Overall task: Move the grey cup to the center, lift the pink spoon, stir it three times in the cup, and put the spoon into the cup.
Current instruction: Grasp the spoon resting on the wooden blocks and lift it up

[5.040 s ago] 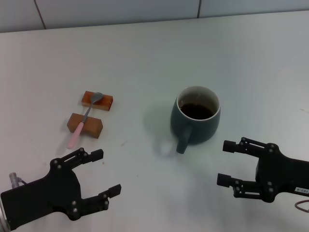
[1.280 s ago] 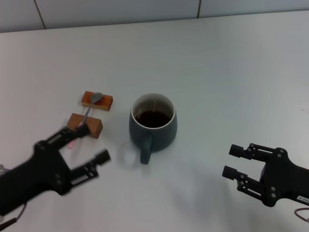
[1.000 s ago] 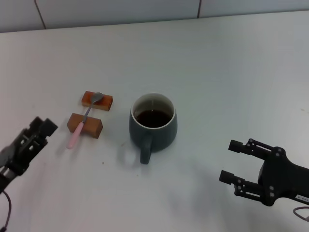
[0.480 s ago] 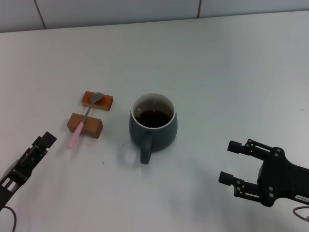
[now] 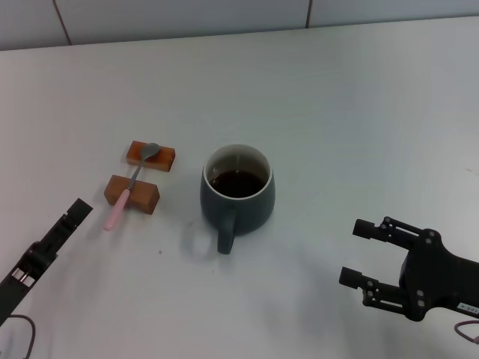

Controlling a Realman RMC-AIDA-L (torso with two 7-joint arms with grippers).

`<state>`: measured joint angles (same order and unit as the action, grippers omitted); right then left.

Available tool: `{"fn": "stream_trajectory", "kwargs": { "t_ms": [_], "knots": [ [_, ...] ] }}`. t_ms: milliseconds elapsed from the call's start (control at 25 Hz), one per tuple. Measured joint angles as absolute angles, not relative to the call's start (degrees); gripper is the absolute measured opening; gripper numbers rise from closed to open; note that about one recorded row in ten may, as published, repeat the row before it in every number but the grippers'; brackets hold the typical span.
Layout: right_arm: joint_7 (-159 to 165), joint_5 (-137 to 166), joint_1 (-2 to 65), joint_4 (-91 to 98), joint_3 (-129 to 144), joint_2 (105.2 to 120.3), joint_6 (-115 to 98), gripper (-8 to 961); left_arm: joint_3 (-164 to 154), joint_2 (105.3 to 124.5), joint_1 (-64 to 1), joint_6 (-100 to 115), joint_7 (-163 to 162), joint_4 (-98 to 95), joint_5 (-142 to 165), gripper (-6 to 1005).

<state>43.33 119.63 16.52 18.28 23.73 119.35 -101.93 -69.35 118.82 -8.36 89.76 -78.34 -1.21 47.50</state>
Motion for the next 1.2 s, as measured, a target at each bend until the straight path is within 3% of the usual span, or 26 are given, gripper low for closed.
{"fn": "stream_trajectory", "kwargs": {
  "t_ms": [1200],
  "knots": [
    [43.42,119.71,16.66,18.26,23.90,119.35,-101.24,761,-69.97,119.08,-13.02,84.14,-84.71,2.14,48.59,706]
  ]
}}
